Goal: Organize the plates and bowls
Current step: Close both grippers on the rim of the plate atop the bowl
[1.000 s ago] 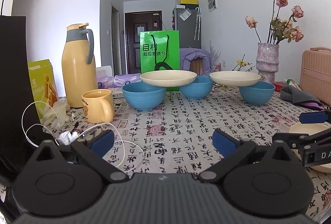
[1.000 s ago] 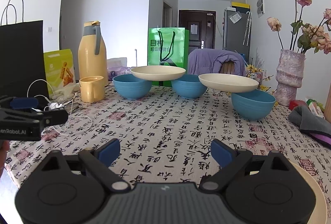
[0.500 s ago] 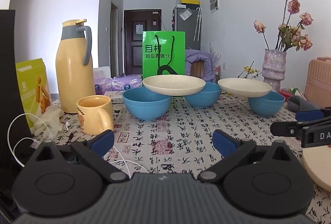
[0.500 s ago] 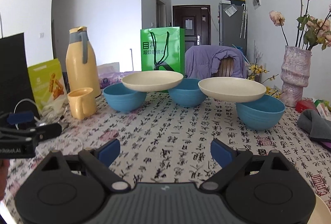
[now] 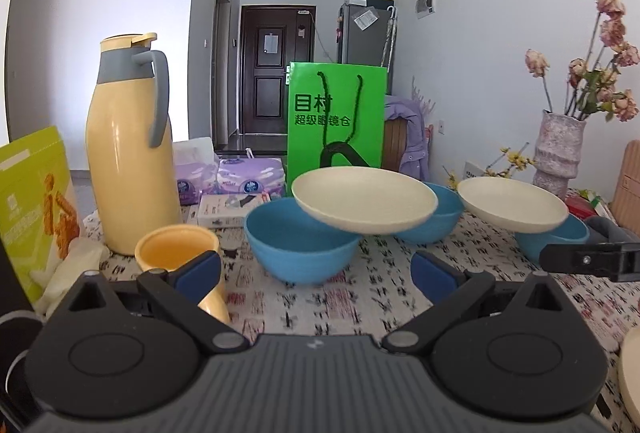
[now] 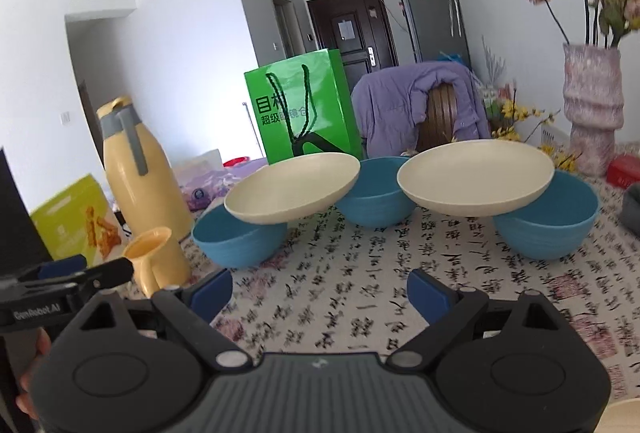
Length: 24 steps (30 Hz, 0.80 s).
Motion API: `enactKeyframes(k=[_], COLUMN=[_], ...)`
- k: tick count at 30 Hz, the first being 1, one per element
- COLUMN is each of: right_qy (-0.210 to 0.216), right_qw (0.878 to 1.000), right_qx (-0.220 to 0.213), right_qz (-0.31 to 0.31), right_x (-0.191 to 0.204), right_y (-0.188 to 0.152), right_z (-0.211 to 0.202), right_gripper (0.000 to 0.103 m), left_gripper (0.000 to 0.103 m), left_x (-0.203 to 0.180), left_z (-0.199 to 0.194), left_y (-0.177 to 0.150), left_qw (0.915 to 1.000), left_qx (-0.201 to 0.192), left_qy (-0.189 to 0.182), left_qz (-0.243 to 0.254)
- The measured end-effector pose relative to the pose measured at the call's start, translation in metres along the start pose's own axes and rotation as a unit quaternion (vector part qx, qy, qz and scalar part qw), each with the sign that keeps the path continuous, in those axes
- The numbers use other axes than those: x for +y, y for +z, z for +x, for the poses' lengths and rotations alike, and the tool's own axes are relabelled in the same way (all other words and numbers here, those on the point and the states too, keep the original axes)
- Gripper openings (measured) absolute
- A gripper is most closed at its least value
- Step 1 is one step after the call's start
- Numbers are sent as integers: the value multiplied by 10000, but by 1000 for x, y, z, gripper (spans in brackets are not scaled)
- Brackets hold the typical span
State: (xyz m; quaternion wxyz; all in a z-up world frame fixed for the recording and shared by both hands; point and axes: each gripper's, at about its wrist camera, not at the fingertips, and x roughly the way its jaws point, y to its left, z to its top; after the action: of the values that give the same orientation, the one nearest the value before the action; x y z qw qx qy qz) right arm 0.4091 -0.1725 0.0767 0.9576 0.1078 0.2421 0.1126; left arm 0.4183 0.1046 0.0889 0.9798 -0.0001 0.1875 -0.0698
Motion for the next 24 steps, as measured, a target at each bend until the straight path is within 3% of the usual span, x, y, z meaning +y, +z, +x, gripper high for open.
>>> enactKeyframes(k=[8, 13, 18, 20, 24], right_qy=[-86, -200, -400, -405, -736], right_qw=[9979, 9967, 9964, 9967, 9955], right_qx=[-273, -331, -195, -142, -29], right_qz=[586, 710, 728, 687, 589], right_x=[-8, -9, -7, -6, -6], right_y=[40, 56, 56, 56, 56], right_z=[55, 109, 165, 182, 209], right_gripper=[94, 92, 76, 67, 60], left_gripper=[103, 101, 81, 67, 59], left_x=[7, 20, 30, 32, 28], left_z=[78, 143, 189, 202, 216], left_y=[39, 50, 51, 53, 53], left_qw=[9995, 9986, 9969, 9958, 9952], left_qx=[33, 457, 554, 659, 770], left_qy=[124, -254, -243, -148, 5], left_qz=[282, -92, -497, -624, -605])
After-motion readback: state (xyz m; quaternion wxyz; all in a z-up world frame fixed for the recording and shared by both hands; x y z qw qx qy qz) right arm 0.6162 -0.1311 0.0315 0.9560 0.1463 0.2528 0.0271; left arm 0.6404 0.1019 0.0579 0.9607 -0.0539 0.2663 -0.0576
